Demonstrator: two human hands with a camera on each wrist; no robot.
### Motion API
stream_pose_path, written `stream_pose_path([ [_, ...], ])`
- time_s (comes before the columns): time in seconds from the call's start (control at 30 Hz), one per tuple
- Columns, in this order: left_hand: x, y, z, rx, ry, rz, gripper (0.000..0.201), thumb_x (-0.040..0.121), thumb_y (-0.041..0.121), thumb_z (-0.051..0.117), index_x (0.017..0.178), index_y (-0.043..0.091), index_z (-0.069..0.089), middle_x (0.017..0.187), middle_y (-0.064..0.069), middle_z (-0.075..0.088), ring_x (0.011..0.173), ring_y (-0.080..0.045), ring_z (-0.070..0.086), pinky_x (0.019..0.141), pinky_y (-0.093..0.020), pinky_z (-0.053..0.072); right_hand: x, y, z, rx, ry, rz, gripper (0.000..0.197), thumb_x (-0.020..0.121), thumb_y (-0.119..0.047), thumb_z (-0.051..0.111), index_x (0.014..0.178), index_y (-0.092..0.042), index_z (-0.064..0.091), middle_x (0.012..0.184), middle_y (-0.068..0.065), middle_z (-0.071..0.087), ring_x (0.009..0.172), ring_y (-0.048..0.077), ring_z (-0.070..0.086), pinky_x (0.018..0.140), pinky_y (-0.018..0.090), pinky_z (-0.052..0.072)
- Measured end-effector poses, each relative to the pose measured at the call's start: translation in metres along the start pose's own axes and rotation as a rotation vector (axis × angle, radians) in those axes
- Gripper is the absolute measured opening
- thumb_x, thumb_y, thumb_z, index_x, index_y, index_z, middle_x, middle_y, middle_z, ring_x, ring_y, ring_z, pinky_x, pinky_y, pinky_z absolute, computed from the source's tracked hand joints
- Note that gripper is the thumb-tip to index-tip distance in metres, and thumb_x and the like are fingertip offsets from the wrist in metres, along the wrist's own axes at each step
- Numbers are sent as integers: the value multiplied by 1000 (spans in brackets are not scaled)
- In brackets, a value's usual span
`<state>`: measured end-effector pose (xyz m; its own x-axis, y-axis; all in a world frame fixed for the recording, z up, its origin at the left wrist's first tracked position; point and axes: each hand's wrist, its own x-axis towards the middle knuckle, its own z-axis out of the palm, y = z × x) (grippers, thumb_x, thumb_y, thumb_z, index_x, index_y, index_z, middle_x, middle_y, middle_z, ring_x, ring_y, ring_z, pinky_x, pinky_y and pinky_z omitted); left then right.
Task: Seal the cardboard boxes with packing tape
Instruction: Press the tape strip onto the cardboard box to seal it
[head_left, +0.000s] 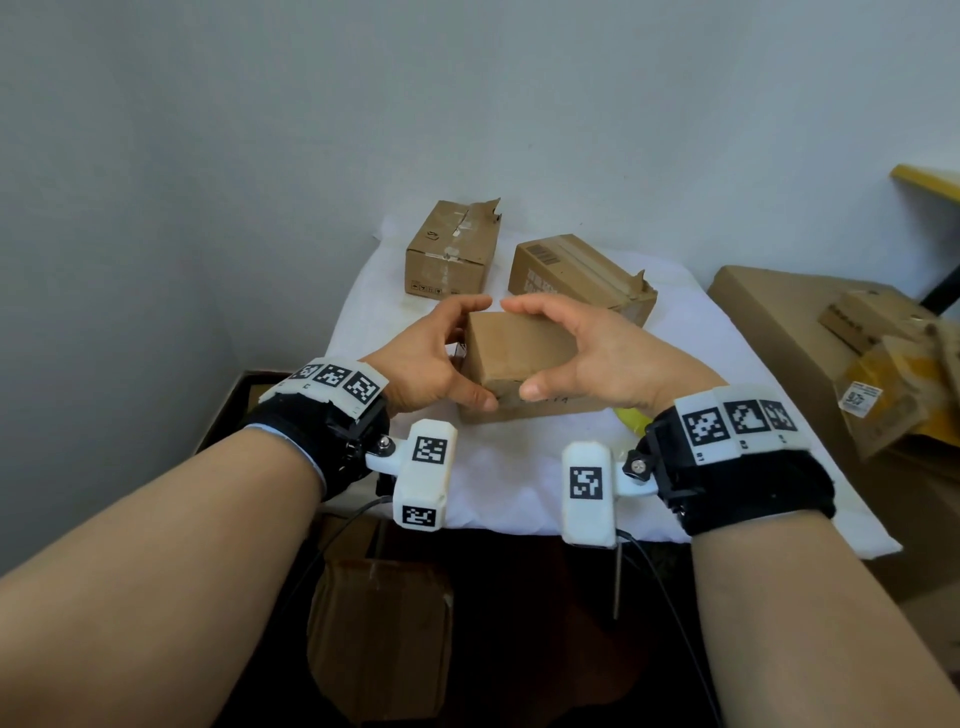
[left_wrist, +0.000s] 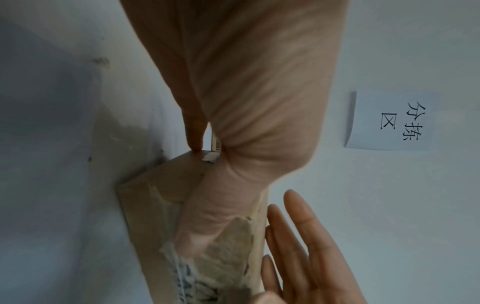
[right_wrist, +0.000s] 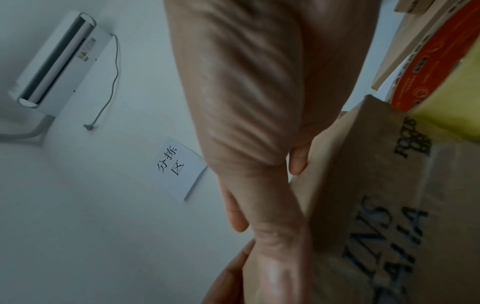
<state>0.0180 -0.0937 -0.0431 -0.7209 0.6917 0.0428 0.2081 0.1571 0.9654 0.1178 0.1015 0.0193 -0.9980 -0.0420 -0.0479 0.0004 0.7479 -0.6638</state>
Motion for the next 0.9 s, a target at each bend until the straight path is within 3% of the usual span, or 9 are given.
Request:
stream_pose_path([
  [0.1,0,-2,-2,8,-15,4,103,50,6,92,139,24,44,130,0,56,126,-13,51,95,-26,49,3,-2,5,-37,17,-6,76,73,-43,88,138,-50,50,135,-16,57,124,11,55,107,43,48],
  [0.17,-1,-3,-2,6,-11,6,100,50,6,91,137,24,45,129,-1,56,125,-12,51,94,-25,50,9,1,11,-112,29,-16,77,61,-62,81,132,-58,50,136,-15,55,128,15,50,107,48,46],
  [0.23,0,-4,-2,0,-1,4,101,49,10,91,137,23,44,130,-2,55,125,-13,51,94,-27,52,13,5,16,-148,46,-18,79,57,-67,75,131,-58,50,138,-14,53,132,17,46,110,49,43],
  [0.4,1,-8,-3,-22,21,-31,102,51,12,92,139,22,42,130,-4,55,125,-15,52,102,-38,51,16,11,20,-83,73,-50,61,80,-32,85,135,-41,60,153,-5,47,137,14,46,118,44,36],
  [0.53,3,-10,-4,-26,20,-58,101,59,9,93,143,21,37,132,0,53,127,-13,49,100,-29,49,18,12,22,-73,104,-54,59,81,-23,85,134,-40,63,154,-6,48,137,11,48,119,40,35],
  [0.63,1,-9,-3,-23,19,-60,103,55,19,91,143,23,36,132,2,54,125,-8,50,100,-29,48,18,11,19,-55,80,-42,66,80,-16,86,136,-38,62,158,-6,42,142,9,41,121,34,30],
  [0.7,1,-9,-2,-24,28,-63,100,58,14,93,141,23,39,131,1,55,122,-9,53,96,-26,50,16,9,18,-34,65,-43,67,78,-13,86,136,-37,62,155,-9,45,140,8,42,117,29,31],
  [0.8,1,-4,-2,-16,67,-46,88,63,4,91,137,18,44,128,-4,58,113,-12,59,83,-18,53,12,5,18,56,76,-50,58,80,-9,84,130,-33,67,136,-13,55,126,5,54,106,20,40],
  [0.9,0,5,-4,-41,123,-13,85,65,6,90,137,19,47,126,-3,59,110,-13,60,81,-18,53,10,2,16,140,128,-86,50,84,-7,80,126,-31,70,127,-15,66,116,2,62,104,24,49],
])
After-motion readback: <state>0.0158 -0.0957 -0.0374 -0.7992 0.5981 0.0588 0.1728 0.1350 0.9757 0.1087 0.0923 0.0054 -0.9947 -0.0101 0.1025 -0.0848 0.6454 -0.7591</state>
